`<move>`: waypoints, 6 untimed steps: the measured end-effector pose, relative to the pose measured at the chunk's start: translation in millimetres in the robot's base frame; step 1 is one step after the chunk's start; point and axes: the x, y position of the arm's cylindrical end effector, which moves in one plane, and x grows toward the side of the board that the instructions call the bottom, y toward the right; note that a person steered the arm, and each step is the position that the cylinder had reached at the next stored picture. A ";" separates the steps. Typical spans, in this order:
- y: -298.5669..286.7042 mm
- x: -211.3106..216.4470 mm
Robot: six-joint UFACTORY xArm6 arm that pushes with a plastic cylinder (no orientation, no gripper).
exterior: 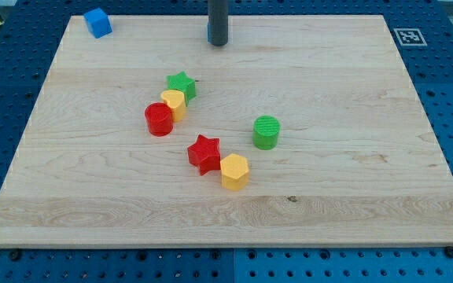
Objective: Slide triangle to the top center of the board
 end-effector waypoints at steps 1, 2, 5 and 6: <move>-15.2 -2.0; -19.4 -3.6; -10.4 -2.4; -23.2 12.0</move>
